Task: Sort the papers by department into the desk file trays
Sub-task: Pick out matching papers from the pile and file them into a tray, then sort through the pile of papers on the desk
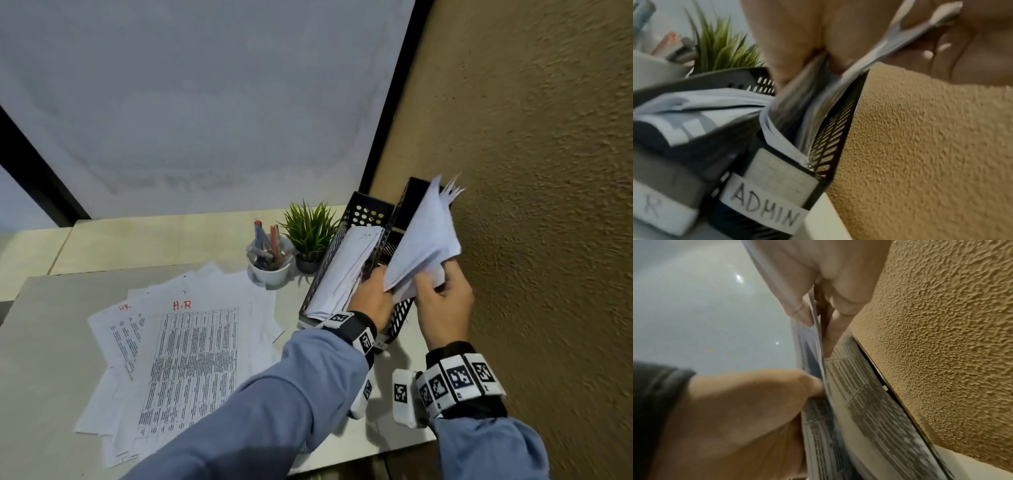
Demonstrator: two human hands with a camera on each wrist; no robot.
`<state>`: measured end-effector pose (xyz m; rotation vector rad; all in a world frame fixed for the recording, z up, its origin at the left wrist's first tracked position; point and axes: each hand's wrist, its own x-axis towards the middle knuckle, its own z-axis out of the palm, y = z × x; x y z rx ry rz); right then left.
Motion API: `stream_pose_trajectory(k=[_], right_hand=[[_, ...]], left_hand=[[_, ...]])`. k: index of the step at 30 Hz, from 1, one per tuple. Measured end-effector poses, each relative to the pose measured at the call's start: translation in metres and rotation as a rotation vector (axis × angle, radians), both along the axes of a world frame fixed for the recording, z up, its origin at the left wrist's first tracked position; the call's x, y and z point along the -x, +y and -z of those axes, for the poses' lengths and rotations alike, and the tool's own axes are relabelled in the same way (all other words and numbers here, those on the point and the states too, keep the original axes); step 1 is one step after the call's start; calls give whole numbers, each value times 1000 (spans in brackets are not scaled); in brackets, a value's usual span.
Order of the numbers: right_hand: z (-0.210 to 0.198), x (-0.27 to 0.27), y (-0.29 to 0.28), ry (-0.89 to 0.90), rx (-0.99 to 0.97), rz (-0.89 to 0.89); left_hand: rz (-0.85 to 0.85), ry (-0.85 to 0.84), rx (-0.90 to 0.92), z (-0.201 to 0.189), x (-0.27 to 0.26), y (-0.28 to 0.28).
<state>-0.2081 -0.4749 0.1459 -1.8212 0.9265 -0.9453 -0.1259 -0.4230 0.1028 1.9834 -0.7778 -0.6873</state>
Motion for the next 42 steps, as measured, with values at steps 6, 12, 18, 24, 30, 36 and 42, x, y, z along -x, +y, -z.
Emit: stream_pose_trajectory(k=[6,12,18,24,30,36,42], right_hand=[[6,-3,-1,126,116,29],[7,-7,0,267,97,48],[8,-12,9,280,51,77],[0,-33,59,-75,389,16],[61,-77,130,217,109,-468],[138,-103,173,754,-459,-554],[157,-113,193,862,-495,-452]], left_hand=[[77,-92,-199,6,-1,-11],[142,-186,-320,14,-2,-8],[114,-248,-204,2,-10,17],[-128,-36,-90,18,-40,113],[-595,52,-459,96,-104,248],[-833,97,-685,124,-122,325],[-849,269,-436,132,-120,339]])
